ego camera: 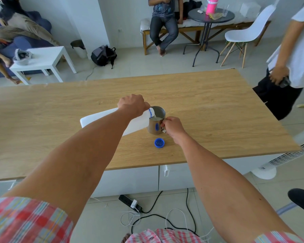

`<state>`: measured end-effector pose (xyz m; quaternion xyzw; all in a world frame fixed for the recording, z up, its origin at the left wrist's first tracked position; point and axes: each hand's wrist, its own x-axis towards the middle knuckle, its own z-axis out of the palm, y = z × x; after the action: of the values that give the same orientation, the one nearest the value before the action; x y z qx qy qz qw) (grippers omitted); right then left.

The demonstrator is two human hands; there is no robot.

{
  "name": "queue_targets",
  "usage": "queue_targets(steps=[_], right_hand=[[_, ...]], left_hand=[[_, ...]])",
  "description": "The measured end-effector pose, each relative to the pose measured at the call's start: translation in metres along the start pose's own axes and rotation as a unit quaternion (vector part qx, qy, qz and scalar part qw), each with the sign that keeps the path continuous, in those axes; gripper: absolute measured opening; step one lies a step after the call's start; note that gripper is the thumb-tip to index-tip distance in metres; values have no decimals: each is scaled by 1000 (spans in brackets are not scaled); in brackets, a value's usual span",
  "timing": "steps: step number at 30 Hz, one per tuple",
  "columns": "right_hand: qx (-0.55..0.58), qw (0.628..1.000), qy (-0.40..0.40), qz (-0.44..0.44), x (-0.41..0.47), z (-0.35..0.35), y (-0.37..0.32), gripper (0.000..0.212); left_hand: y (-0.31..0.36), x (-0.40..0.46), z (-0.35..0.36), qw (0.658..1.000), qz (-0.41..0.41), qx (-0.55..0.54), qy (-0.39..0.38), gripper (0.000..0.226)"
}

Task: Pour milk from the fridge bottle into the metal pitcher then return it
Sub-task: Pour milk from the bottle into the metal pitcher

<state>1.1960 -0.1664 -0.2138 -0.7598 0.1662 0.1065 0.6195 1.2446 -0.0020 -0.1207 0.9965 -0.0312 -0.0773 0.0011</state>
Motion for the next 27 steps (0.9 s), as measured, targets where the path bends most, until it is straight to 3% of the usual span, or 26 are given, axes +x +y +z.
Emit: queue_targets(steps=[27], right_hand=[[0,1000,3,6,0,0,1,25]], left_hand=[[1,1,0,1000,-6,5,2,38]])
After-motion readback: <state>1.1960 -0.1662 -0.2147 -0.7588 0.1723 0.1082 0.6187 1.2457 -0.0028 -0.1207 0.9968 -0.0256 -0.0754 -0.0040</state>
